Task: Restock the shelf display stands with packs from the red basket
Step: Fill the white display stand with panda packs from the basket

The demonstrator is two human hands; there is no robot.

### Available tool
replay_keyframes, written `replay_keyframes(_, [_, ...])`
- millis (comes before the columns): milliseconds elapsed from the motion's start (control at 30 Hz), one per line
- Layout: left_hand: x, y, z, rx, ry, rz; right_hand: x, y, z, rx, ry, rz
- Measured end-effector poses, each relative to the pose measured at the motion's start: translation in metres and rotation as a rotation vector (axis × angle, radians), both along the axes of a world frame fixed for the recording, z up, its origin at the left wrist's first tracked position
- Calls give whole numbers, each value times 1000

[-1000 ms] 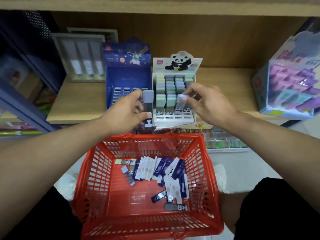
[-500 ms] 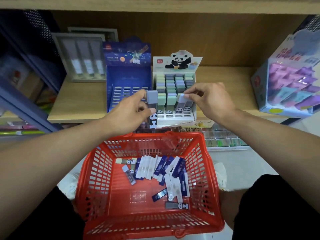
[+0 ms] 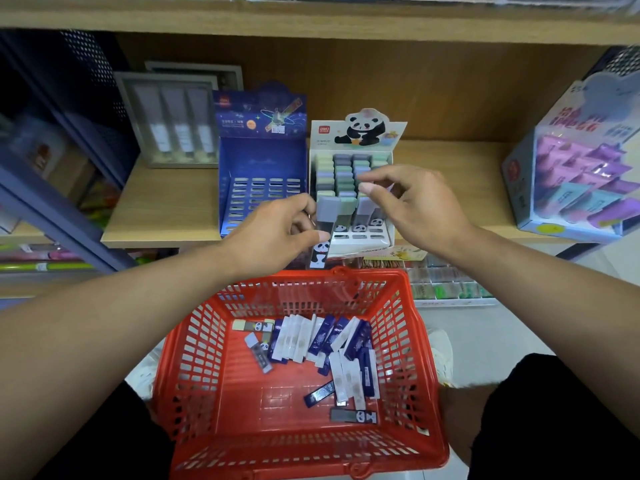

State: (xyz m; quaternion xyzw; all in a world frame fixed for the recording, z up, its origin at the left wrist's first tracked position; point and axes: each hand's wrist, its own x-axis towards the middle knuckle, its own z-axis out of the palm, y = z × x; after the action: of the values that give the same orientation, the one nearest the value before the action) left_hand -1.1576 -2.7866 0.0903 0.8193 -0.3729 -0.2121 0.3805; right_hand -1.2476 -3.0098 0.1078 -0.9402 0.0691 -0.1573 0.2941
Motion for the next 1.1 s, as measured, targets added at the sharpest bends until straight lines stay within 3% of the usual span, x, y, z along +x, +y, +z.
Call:
replay_keyframes(100, [-4,-3,0,-19,24,-35,-9,18,6,199,26,114])
replay_keyframes(300, [-10,-6,2,-45,11,-59,-10,26,0,281,44,146])
replay_keyframes(433, [-6,-6,0,-57,-131,7,-10,4,4,235,30,22])
replay_keyframes(567, [1,-2,-2,40,-287,11,-13,-25,-5,45,82,-80])
replay_keyframes(733, [0,-1,-4,208,-281,-39,-13,-36,-12,24,68,-106])
replay_keyframes(1100, [1,-1,-7,274,-263,-99,-8,-38,-10,-47,37,-43])
